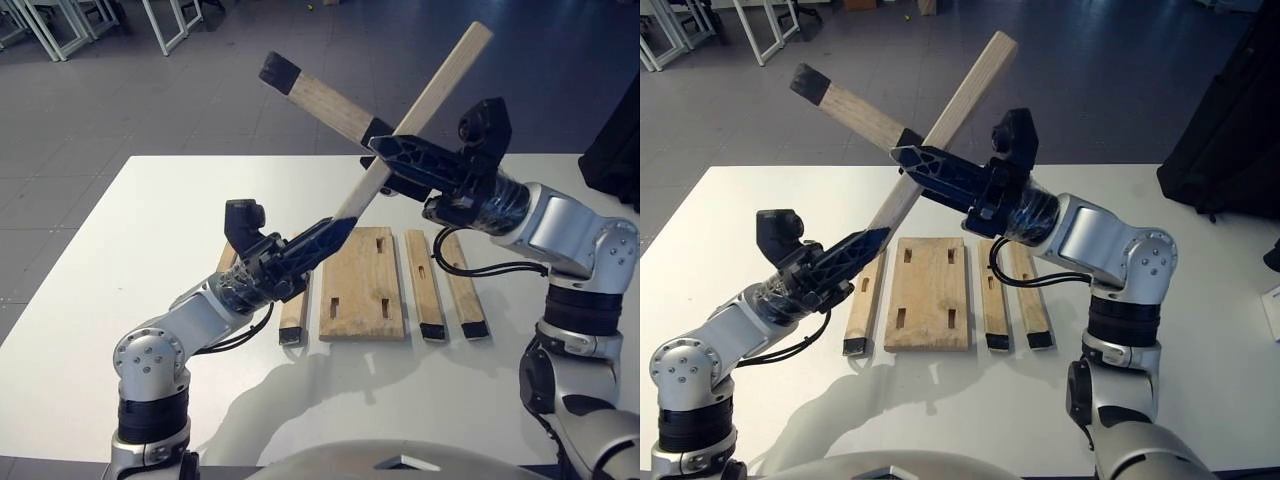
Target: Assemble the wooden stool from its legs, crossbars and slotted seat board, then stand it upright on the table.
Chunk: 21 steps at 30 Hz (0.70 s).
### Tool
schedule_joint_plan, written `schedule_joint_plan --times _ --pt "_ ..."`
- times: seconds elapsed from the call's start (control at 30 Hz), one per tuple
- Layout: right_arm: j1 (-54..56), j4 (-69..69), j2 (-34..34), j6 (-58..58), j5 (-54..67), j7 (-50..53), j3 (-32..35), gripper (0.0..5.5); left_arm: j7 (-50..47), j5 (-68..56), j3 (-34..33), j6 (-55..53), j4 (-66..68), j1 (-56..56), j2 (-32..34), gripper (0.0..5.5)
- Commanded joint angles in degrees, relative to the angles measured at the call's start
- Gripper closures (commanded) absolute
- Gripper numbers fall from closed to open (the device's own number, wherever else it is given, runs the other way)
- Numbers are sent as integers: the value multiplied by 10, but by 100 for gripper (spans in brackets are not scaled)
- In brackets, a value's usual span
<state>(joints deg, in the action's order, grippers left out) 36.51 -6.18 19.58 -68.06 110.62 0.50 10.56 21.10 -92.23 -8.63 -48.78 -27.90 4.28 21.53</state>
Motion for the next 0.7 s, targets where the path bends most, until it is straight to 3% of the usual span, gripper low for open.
schedule_joint_plan --times 0.03,0.2,0.33,0.5,0.57,0.7 --pt "21 -21 8 9 24 -31 -10 286 -19 40 15 -2 12 -22 15 346" --pt "8 -22 26 7 24 -36 -27 344 18 31 26 -15 2 -34 39 347" --pt "6 -2 56 13 24 -33 -23 345 32 -2 6 -17 4 -39 67 244" --pt "-21 -5 70 40 23 -9 -24 347 34 -7 -115 15 49 -25 137 153" --pt "-27 -9 78 54 23 0 -21 347 39 149 -52 30 22 -12 175 130" --pt "-2 20 98 102 -48 23 -6 347 31 574 247 96 0 44 258 130"
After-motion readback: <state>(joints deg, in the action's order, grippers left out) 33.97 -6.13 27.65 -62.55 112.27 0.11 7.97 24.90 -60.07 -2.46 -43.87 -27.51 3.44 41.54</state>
